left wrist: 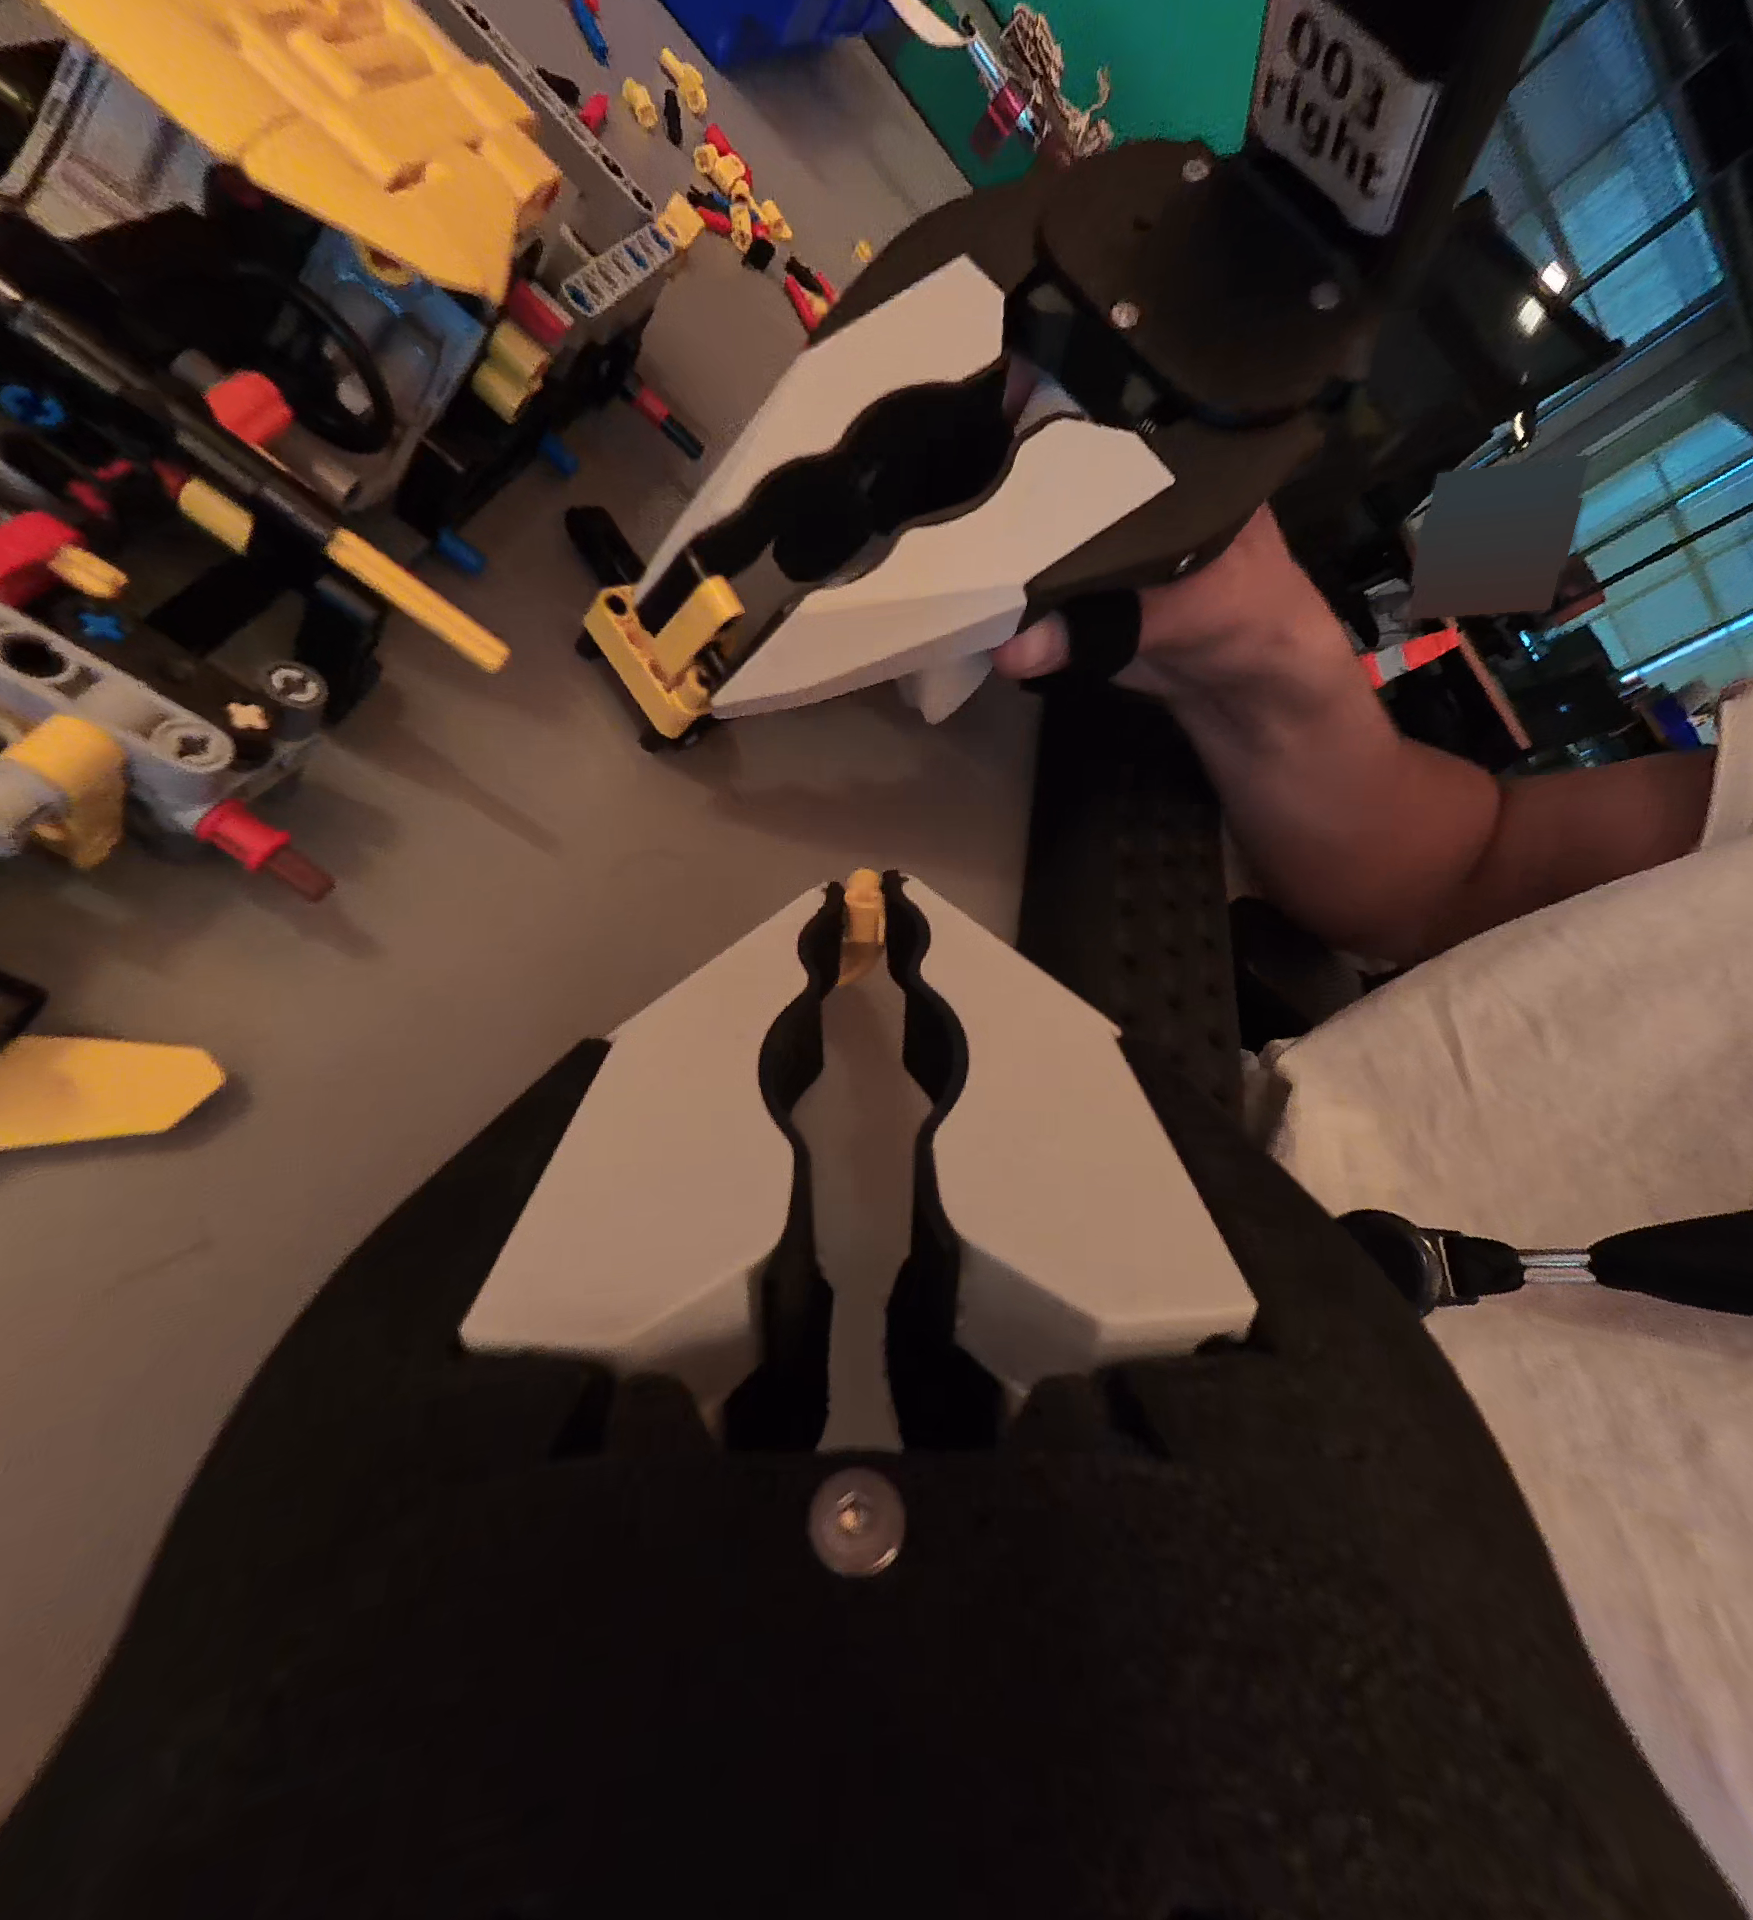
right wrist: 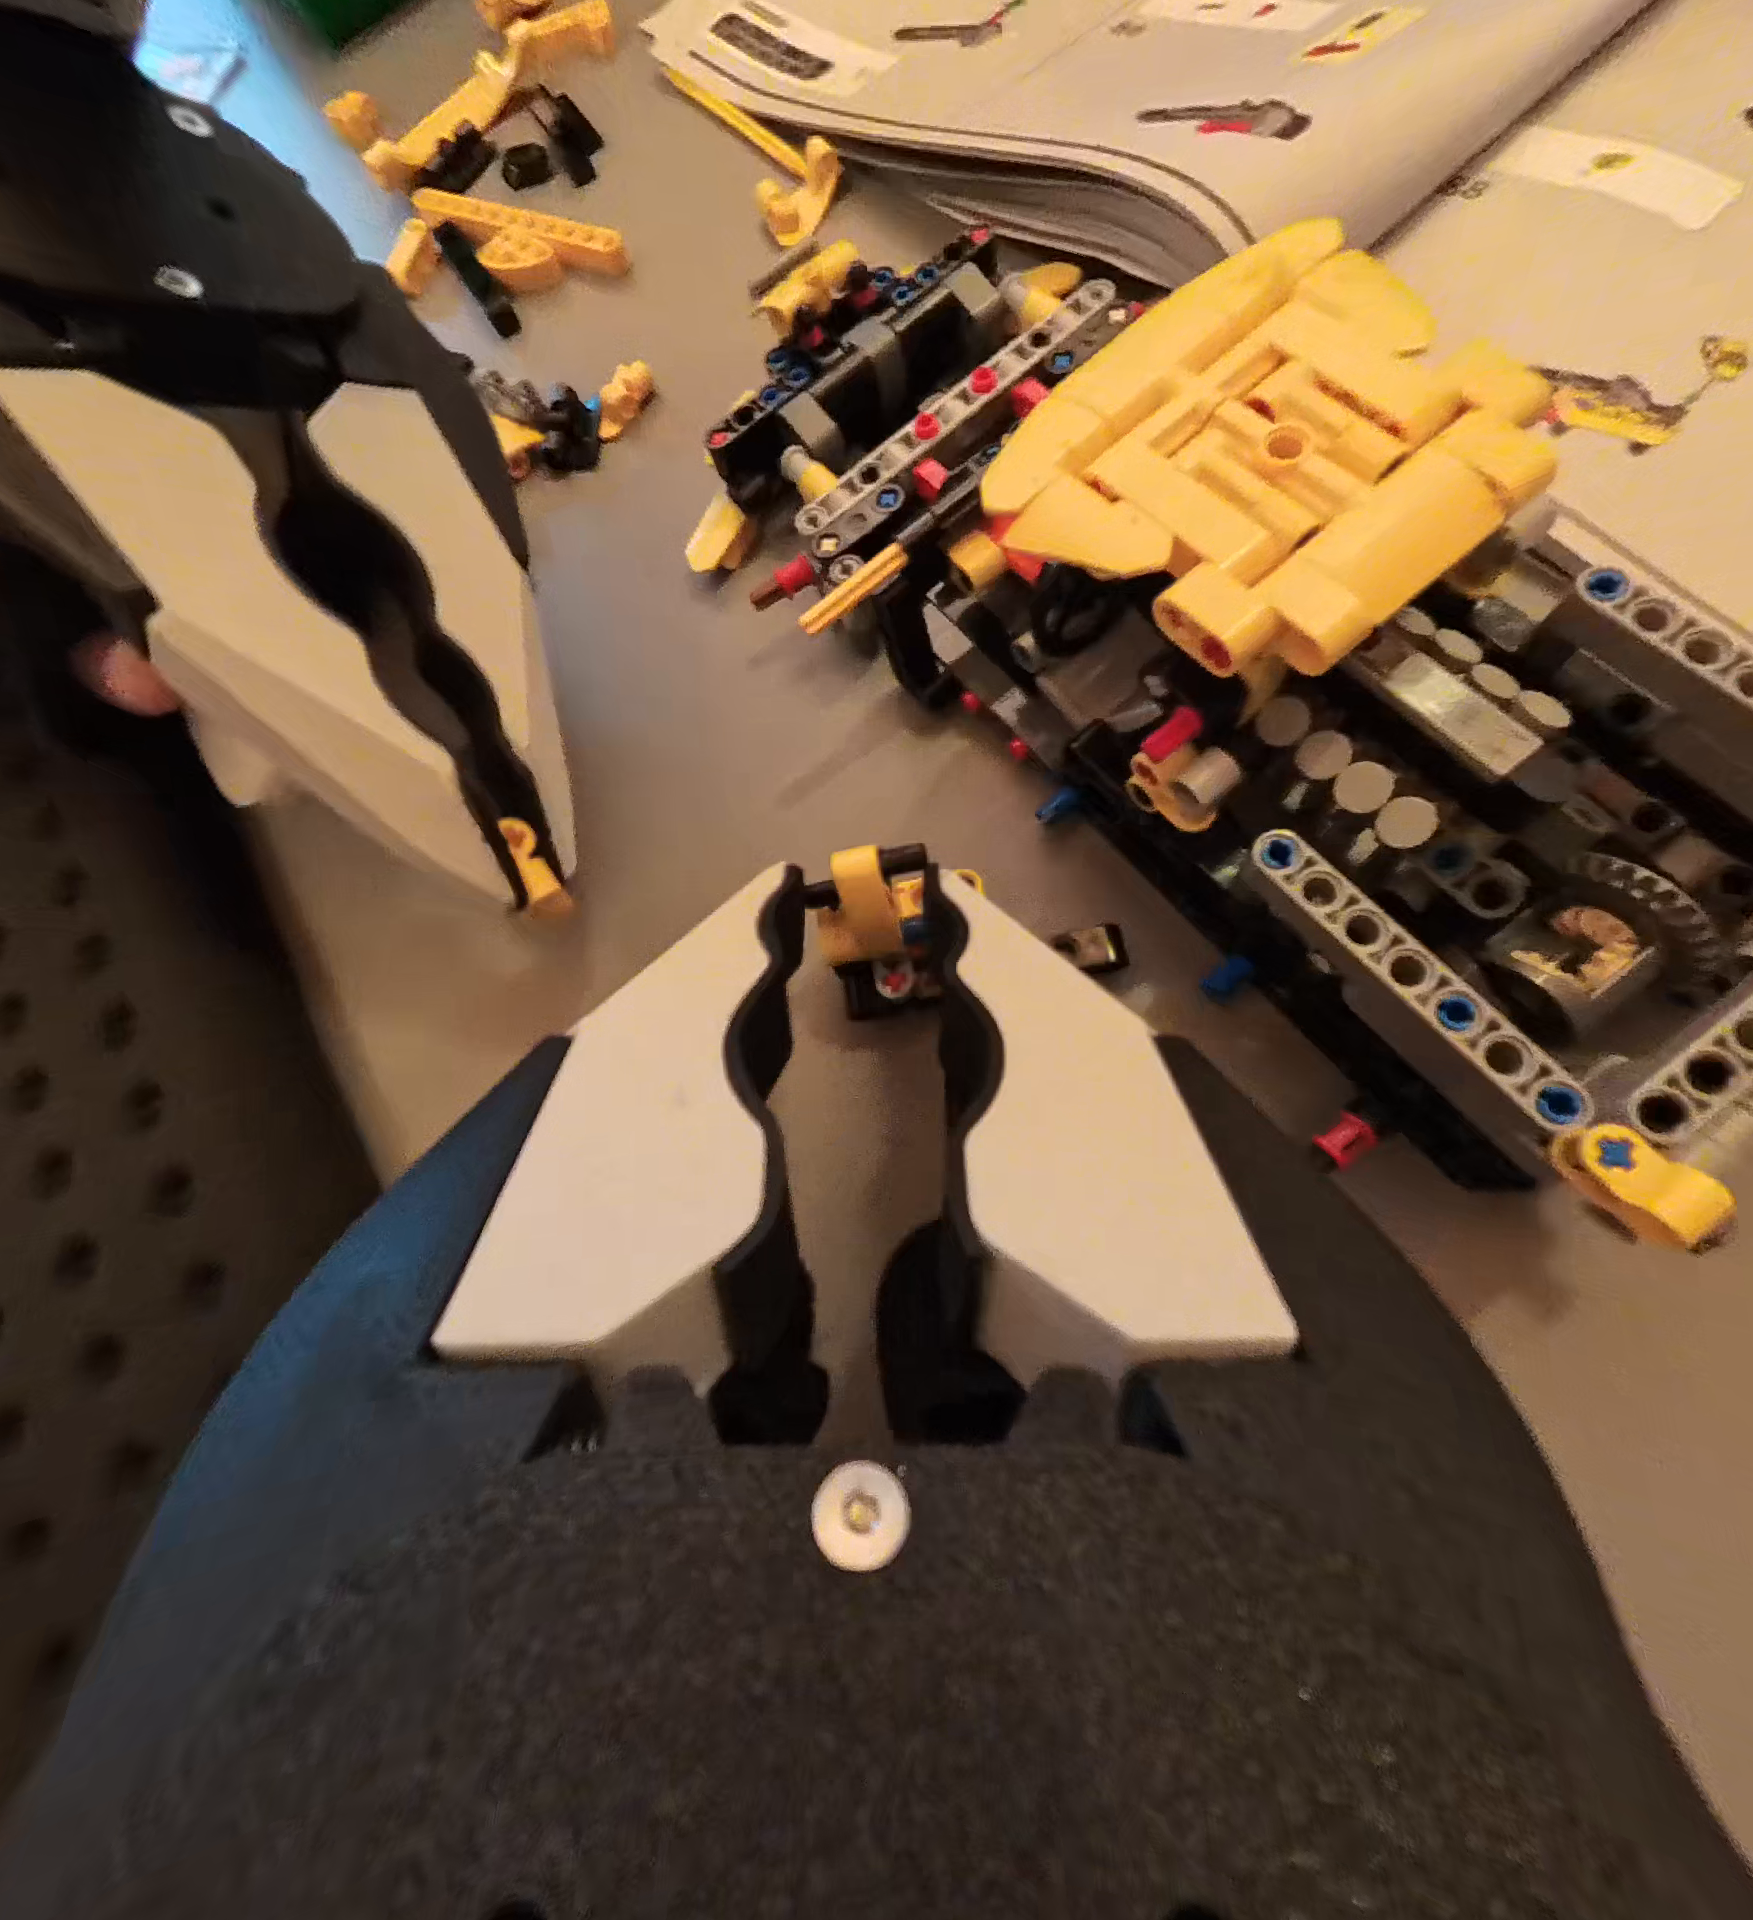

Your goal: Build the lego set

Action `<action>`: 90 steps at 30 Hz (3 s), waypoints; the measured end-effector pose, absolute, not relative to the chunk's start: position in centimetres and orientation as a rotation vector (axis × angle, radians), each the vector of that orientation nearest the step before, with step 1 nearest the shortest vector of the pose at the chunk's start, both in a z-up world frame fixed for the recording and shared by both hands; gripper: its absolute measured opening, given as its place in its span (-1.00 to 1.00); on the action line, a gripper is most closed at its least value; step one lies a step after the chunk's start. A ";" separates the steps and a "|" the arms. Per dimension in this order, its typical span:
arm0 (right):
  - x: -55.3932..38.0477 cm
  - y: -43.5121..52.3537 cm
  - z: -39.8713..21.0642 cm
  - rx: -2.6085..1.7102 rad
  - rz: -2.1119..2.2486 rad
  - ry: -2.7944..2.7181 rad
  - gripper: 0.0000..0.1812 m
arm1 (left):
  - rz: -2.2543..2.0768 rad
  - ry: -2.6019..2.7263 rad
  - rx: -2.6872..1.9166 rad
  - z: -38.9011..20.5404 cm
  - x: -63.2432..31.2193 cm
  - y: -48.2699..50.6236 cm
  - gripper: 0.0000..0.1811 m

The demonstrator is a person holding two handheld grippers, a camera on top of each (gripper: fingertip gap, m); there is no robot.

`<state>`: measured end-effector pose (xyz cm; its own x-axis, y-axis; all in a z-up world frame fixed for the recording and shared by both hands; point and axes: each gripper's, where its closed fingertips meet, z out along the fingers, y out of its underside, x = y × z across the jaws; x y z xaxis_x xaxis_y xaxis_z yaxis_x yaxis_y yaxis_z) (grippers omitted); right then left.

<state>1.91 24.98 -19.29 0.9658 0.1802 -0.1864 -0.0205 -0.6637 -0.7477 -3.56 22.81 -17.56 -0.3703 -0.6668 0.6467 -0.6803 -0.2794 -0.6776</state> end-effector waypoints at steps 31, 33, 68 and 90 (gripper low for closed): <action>-3.3 23.5 -8.1 -1.601 0.815 0.138 -0.97 | 2.343 -1.621 1.480 -9.5 -3.7 23.2 -0.69; -3.8 23.4 -7.9 -1.534 0.986 0.151 -0.97 | 2.398 -1.556 1.399 -8.3 -4.0 22.7 -0.70; -0.1 19.2 -20.9 -2.408 0.193 0.203 -0.48 | 1.686 -2.093 1.600 -17.1 -1.5 20.9 -0.99; -4.3 21.5 -16.3 -2.029 1.045 -0.375 -0.75 | 2.039 -2.096 1.253 -12.0 -3.7 22.5 -0.99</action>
<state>-4.32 21.48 -16.25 0.6140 0.5712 -0.5446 -0.0944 -0.6319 -0.7693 -3.70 22.46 -12.00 -0.6891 -0.5444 0.4783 -0.4932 -0.1313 -0.8599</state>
